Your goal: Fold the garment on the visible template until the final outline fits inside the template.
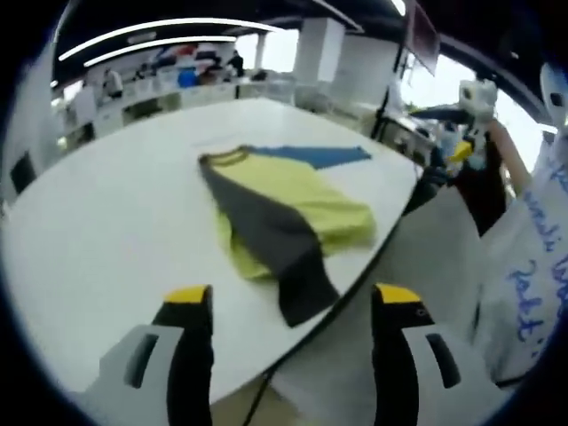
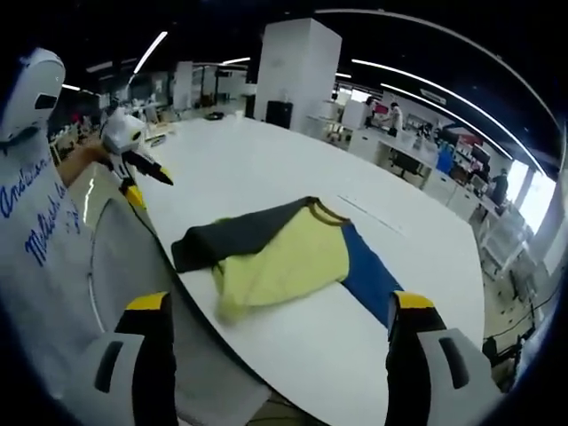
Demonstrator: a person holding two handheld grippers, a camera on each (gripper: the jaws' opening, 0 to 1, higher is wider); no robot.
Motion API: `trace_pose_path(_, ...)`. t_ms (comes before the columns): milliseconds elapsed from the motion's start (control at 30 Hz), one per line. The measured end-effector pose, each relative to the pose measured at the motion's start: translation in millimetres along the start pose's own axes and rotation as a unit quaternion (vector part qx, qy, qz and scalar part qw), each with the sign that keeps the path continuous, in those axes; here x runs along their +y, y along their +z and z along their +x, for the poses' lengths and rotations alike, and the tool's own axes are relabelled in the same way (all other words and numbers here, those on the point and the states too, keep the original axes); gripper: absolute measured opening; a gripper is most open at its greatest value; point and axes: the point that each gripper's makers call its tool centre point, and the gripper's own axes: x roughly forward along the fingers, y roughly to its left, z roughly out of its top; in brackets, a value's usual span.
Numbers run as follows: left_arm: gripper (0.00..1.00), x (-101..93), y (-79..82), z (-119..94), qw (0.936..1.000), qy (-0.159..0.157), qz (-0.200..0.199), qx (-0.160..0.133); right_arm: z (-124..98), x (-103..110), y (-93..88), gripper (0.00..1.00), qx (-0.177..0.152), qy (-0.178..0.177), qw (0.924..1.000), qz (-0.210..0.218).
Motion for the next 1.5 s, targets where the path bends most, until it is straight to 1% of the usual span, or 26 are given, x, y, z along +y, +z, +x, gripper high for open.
trace_pose_path(33,0.65,-1.1,-2.5,3.6,1.0,-0.006,-0.002,0.004,-0.9,0.5,-0.8,1.0,0.001,-0.001,1.0,0.001)
trace_pose_path(167,0.65,-1.5,-8.0,11.9,0.9998,-0.016,-0.007,0.012,-3.4,1.0,-2.8,1.0,0.0,-0.003,1.0,0.007)
trace_pose_path(300,0.61,1.0,-11.8,18.8,0.9994,-0.023,-0.017,0.018,-3.2,1.9,-5.9,1.0,0.003,-0.006,0.9999,0.012)
trace_pose_path(400,0.54,6.0,-16.0,25.1,0.9985,-0.026,-0.042,0.024,-3.2,3.5,-5.2,1.0,-0.001,-0.007,0.9999,0.014)
trace_pose_path(467,0.52,9.8,-18.0,29.9,0.998,-0.025,-0.051,0.026,-3.5,4.0,-5.3,1.0,-0.002,-0.007,0.9998,0.016)
trace_pose_path(567,0.5,6.9,-24.6,37.2,0.9974,-0.037,-0.048,0.039,-6.5,3.6,-7.4,1.0,0.0,-0.012,0.9998,0.017)
trace_pose_path(700,0.44,6.4,-32.4,43.8,0.9968,-0.041,-0.044,0.053,-10.5,2.7,-10.8,1.0,0.001,-0.02,0.9995,0.024)
trace_pose_path(833,0.43,6.7,-38.8,49.6,0.9958,-0.042,-0.039,0.072,-11.5,3.2,-15.2,1.0,0.005,-0.022,0.9993,0.028)
trace_pose_path(900,0.38,6.8,-39.7,51.7,0.9956,-0.043,-0.036,0.075,-12.4,4.2,-16.6,1.0,0.007,-0.023,0.9993,0.028)
trace_pose_path(967,0.32,6.4,-40.0,53.5,0.9952,-0.047,-0.041,0.075,-13.7,5.1,-16.4,1.0,0.005,-0.024,0.9992,0.03)
trace_pose_path(1067,0.3,8.1,-45.4,56.5,0.9945,-0.041,-0.032,0.09,-14.9,5.0,-16.7,1.0,0.005,-0.026,0.9992,0.031)
trace_pose_path(1233,0.19,7.0,-53.3,61.1,0.993,-0.049,-0.031,0.103,-17.1,3.8,-18.7,1.0,0.009,-0.033,0.9989,0.032)
trace_pose_path(1500,0.17,6.6,-62.1,68.6,0.9914,-0.052,-0.033,0.115,-19.0,5.9,-20.5,1.0,0.013,-0.032,0.9989,0.032)
